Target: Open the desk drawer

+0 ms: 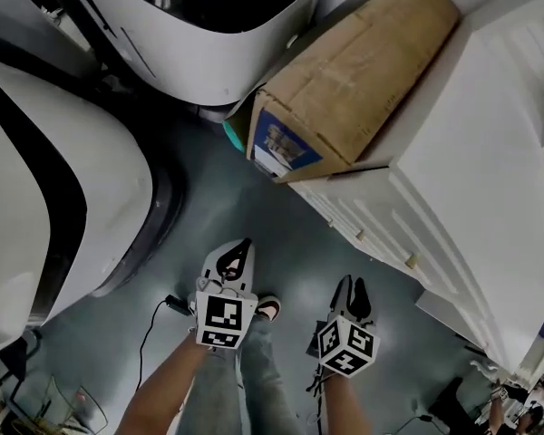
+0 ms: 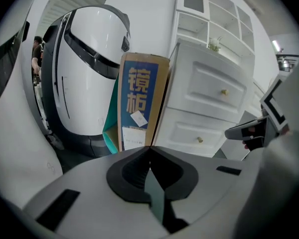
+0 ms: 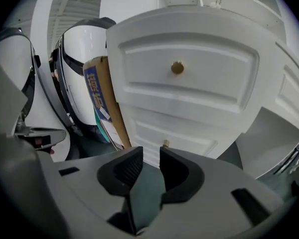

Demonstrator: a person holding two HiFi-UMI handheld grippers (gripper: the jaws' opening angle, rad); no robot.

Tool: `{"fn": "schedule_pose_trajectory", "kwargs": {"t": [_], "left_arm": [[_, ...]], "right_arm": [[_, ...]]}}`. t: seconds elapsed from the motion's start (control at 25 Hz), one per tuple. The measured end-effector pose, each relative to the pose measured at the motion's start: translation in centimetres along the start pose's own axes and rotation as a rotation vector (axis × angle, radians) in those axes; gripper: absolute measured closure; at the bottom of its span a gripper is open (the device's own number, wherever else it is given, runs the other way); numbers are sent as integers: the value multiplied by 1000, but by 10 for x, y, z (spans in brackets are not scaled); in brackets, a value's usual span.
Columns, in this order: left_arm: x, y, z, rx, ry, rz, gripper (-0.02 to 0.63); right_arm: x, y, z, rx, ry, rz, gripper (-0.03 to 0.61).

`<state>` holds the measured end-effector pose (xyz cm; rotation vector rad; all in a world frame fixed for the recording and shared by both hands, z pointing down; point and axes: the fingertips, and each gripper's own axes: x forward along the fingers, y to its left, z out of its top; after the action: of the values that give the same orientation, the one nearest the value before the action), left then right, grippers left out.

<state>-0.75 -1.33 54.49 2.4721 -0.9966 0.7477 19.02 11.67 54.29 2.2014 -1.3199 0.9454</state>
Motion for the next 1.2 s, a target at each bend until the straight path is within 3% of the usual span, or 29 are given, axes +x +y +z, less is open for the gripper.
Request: {"fn": "schedule_pose_trajectory", "kwargs": {"t": [0.12,0.36,0.56,0.84,1.2], "left_arm": [[13,5,-25,7,19,6,597],[48,23,-77,-27,55,21,597],[89,37,-106,-44,48,37,597],[135,40,-134,-42,30,27,597],[179,54,-148,12,26,21,597]], "right_arm": [[32,-4,-27,2,39,-5,463],[90,-13,-70,128,68,-36,468],[143,-17,-89,99,61,-36,468],[211,-26,-124,59,95,-48,468],[262,-36,-148,119,103,-88,465]]}}
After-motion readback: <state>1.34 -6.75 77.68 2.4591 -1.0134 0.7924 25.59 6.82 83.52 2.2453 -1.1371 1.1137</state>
